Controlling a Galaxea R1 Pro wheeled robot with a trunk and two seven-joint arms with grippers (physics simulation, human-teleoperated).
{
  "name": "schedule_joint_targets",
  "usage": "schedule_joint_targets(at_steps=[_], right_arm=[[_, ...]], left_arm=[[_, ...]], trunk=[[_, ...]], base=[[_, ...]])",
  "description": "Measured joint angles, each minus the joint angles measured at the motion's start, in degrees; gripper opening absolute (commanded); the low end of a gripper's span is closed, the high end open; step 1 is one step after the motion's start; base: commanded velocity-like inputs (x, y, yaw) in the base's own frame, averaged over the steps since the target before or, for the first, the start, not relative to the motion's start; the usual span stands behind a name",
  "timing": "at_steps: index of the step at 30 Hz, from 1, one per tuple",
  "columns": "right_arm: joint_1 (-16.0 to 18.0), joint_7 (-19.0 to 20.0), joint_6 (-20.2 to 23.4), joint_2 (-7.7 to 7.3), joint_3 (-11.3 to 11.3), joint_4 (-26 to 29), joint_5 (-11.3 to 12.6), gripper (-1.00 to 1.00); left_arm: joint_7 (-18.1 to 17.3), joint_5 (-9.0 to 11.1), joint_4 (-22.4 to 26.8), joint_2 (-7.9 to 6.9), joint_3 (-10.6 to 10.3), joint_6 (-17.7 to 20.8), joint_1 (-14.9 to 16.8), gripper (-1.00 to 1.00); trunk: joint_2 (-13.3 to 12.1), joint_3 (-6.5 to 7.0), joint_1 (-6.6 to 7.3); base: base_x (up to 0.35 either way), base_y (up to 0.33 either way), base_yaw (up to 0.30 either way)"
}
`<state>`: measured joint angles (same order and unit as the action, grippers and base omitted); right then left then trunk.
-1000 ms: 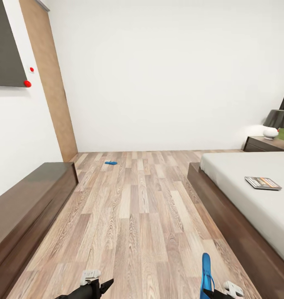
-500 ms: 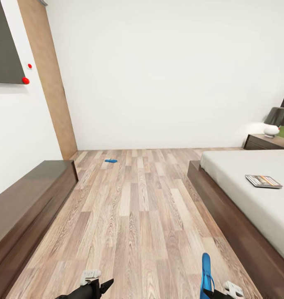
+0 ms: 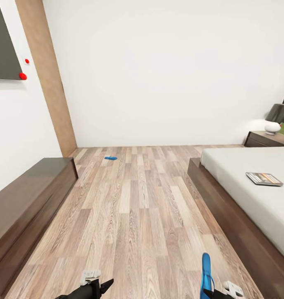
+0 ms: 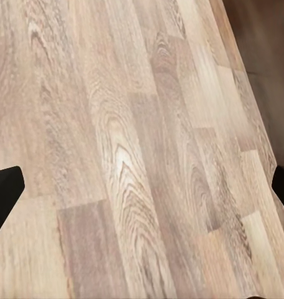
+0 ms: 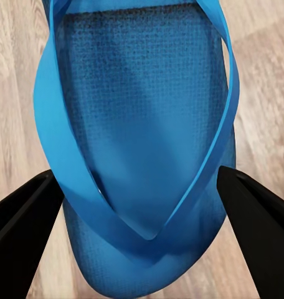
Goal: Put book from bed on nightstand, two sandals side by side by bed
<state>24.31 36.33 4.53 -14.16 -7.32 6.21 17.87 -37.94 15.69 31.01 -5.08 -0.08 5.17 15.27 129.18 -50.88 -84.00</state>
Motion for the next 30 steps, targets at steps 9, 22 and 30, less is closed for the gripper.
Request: schedule_joint_targets(at_steps=[9, 22, 30], right_arm=[[0.0, 0.0, 0.0, -0.05, 0.0, 0.0, 0.1, -1.0], [0.0, 0.0, 0.0, -0.01, 0.0, 0.0, 0.0, -1.0], [0.0, 0.0, 0.0, -0.04, 0.0, 0.0, 0.0, -1.0]], left_arm=[[0.0, 0.0, 0.0, 0.0, 0.0, 0.0, 0.0, 1.0], [0.1, 0.0, 0.0, 0.0, 0.0, 0.0, 0.0, 1.0], [3.7, 0.1, 0.0, 0.0, 0.0, 0.0, 0.0, 1.0]], trunk=[[0.0, -0.47, 0.02], [0.0, -0.49, 0.03], [0.0, -0.49, 0.03]], base=[[0.066, -0.01, 0.0], [0.294, -0.12, 0.0], [0.286, -0.185, 0.0]])
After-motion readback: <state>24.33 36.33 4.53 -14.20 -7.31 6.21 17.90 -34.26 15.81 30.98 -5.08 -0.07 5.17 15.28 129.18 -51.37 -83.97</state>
